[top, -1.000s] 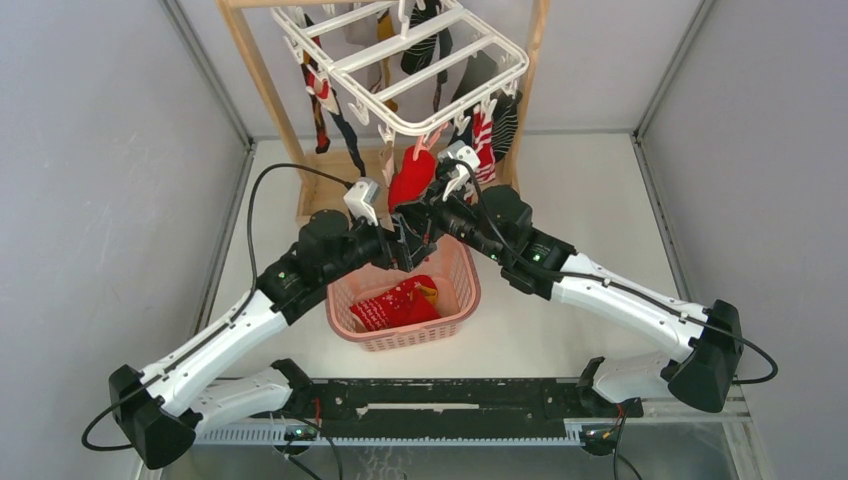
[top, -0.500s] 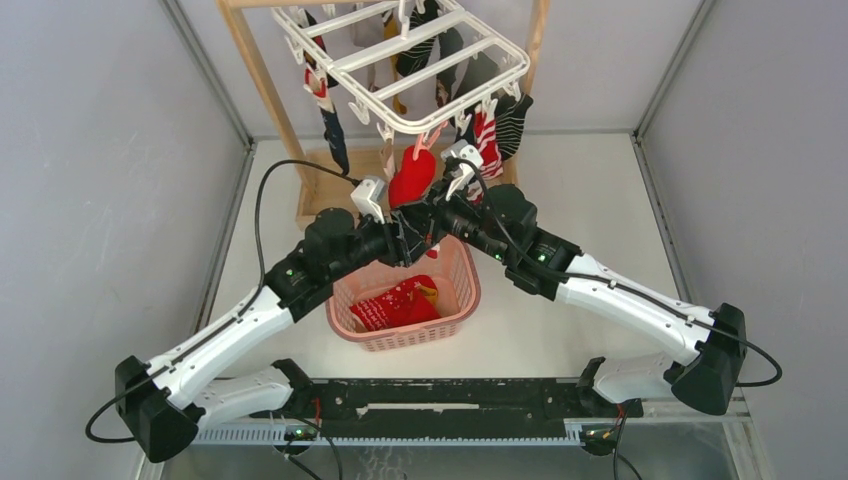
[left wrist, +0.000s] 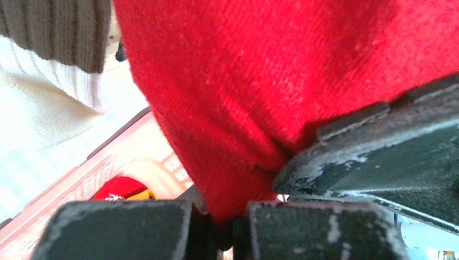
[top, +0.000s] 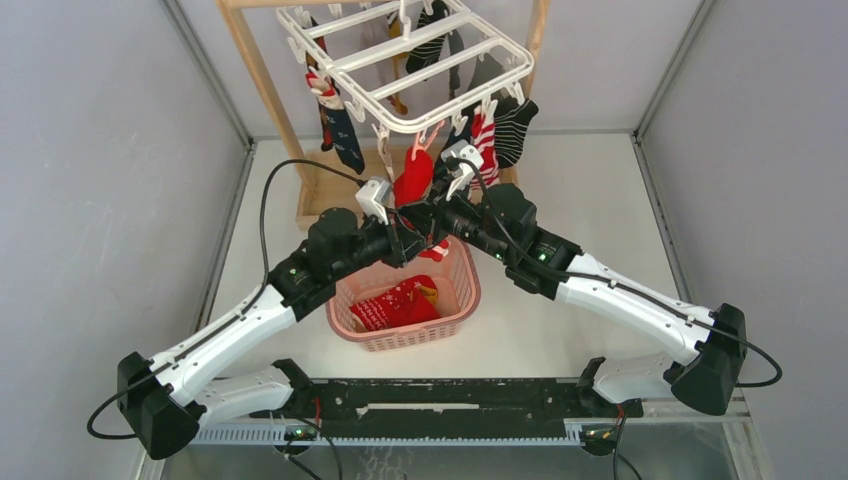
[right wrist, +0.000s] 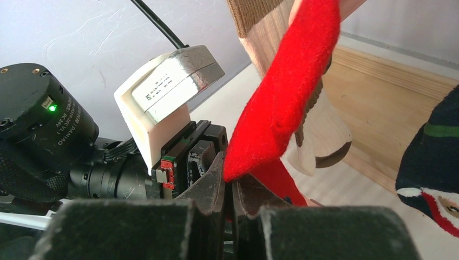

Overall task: Remove the socks clipped to the hanger
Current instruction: Remove the sock from the hanger.

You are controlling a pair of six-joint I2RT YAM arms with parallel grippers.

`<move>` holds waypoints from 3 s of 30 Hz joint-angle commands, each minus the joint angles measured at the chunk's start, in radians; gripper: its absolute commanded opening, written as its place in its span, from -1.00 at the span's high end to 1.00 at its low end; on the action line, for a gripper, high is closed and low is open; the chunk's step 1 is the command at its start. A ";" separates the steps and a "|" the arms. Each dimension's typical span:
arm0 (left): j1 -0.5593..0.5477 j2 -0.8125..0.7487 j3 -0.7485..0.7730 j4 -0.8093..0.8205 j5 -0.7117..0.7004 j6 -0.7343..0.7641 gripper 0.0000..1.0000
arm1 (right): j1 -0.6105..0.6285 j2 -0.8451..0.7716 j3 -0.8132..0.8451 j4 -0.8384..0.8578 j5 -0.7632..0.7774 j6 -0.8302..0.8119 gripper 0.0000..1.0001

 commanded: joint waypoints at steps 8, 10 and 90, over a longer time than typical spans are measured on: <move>-0.008 -0.016 -0.001 0.007 -0.016 0.014 1.00 | -0.022 -0.022 0.039 -0.011 0.036 0.030 0.09; -0.008 -0.017 -0.001 0.005 -0.021 0.014 1.00 | -0.023 -0.024 0.039 -0.017 0.061 0.026 -0.08; -0.052 0.179 0.189 -0.119 -0.225 0.041 0.97 | 0.059 0.207 0.505 -0.173 0.711 -0.148 0.08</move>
